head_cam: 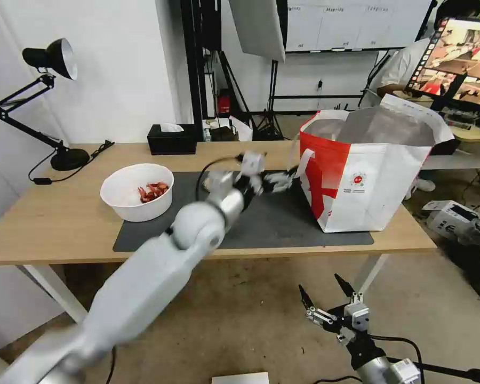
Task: Pick up the trash from the table and place it into the takeout bag.
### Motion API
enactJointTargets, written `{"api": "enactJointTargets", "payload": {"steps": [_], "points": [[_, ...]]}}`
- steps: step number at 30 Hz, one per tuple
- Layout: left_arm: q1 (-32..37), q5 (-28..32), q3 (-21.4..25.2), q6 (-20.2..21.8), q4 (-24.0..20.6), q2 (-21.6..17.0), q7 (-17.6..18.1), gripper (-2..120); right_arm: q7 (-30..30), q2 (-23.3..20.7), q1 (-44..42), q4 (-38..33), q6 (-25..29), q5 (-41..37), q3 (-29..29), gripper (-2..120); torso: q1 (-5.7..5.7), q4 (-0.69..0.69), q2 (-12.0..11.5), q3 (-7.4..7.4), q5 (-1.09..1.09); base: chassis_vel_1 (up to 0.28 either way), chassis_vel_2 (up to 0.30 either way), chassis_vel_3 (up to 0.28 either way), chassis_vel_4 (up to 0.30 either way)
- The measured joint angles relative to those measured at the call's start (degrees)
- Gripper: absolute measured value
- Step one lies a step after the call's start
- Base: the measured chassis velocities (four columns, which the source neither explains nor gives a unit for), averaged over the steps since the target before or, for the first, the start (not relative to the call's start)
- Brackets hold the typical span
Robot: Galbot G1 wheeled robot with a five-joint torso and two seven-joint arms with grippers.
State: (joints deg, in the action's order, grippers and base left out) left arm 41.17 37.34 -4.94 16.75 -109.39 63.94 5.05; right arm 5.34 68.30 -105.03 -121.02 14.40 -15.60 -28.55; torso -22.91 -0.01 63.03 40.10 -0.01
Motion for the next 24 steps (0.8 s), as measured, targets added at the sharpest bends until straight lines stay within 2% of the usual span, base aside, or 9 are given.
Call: {"api": "enactJointTargets", "payload": {"steps": [1, 3, 4, 6, 7, 10, 11, 14, 24], "points": [[3.8, -1.4, 2.4, -0.5, -1.6, -0.7, -0.3, 100, -0.3, -0.1, 0.2, -0.1, 0.1, 0.1, 0.0, 100, 0.0, -0.02, 0.0, 0.0, -0.01, 0.0, 0.0, 0.0, 0.0], [5.4, -1.9, 3.3, -0.7, -2.2, -1.0, -0.4, 100, -0.4, -0.2, 0.3, -0.2, 0.1, 0.2, 0.1, 100, 0.0, -0.01, 0.0, 0.0, -0.01, 0.0, 0.0, 0.0, 0.0], [12.1, -4.1, 7.7, -1.4, -4.8, -3.0, -0.5, 100, -0.7, -0.4, 0.8, -0.2, 0.4, 0.4, 0.4, 100, 0.0, 0.05, 0.0, 0.0, -0.02, 0.0, 0.0, 0.0, 0.0], [19.2, -6.8, 12.1, -3.3, -7.1, -4.5, -0.9, 100, -0.8, -0.3, 0.6, -0.4, 0.8, 0.5, 0.3, 100, 0.0, 0.04, 0.0, 0.0, 0.0, 0.0, 0.0, 0.0, 0.0], [19.2, -6.8, 12.1, -3.3, -7.1, -4.5, -0.9, 100, -0.8, -0.3, 0.6, -0.4, 0.8, 0.5, 0.3, 100, 0.0, 0.04, 0.0, 0.0, 0.0, 0.0, 0.0, 0.0, 0.0], [29.5, -12.0, 18.4, -6.5, -9.1, -4.0, -2.0, 100, -0.8, -0.1, 0.2, -0.9, 1.1, 0.5, -0.3, 100, 0.0, -0.02, 0.0, -0.01, 0.01, 0.0, 0.0, 0.0, 0.0], [29.5, -12.0, 18.4, -6.5, -9.1, -4.0, -2.0, 100, -0.8, -0.1, 0.2, -0.9, 1.1, 0.5, -0.3, 100, 0.0, -0.02, 0.0, -0.01, 0.01, 0.0, 0.0, 0.0, 0.0], [40.9, -16.2, 25.8, -10.2, -10.5, -1.4, -3.7, 100, -0.9, -0.4, 0.6, -1.0, 1.2, -0.2, -0.5, 100, 0.0, 0.02, 0.0, 0.0, 0.01, 0.0, 0.0, 0.0, 0.0], [48.8, -20.1, 31.3, -15.0, -10.7, 1.4, -4.9, 100, -0.9, -0.8, 0.8, -1.1, 1.3, -1.4, -0.6, 100, 0.01, 0.02, 0.0, 0.0, 0.02, 0.0, 0.0, 0.0, 0.0]]}}
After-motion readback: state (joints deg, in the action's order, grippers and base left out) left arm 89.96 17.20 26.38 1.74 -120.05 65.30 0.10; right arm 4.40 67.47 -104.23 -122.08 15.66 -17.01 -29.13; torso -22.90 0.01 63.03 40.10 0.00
